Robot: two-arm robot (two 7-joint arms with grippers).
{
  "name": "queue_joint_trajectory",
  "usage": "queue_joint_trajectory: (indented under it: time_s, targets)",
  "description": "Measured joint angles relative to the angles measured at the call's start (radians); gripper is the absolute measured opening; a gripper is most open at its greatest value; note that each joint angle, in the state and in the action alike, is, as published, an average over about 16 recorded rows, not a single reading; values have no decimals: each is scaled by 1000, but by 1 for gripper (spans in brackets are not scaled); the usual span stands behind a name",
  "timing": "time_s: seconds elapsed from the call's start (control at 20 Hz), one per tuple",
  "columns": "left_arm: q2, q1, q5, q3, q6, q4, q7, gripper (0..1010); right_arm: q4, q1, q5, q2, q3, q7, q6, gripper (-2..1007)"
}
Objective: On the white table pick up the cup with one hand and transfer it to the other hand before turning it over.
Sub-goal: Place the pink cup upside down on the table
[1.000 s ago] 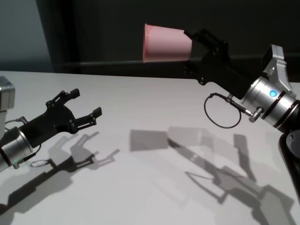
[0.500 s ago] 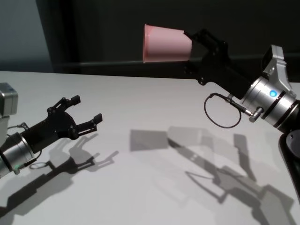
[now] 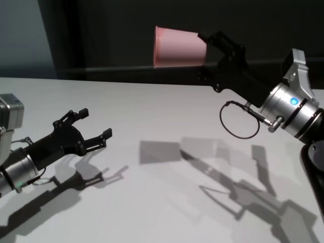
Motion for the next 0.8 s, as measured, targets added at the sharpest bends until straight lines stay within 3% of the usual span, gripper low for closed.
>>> queue_joint_trajectory:
  time_s: [0.8]
  targets:
    - [-8,0,14,2,7,3,-11,1001,-3,-4,0,3,0,1,-3,736]
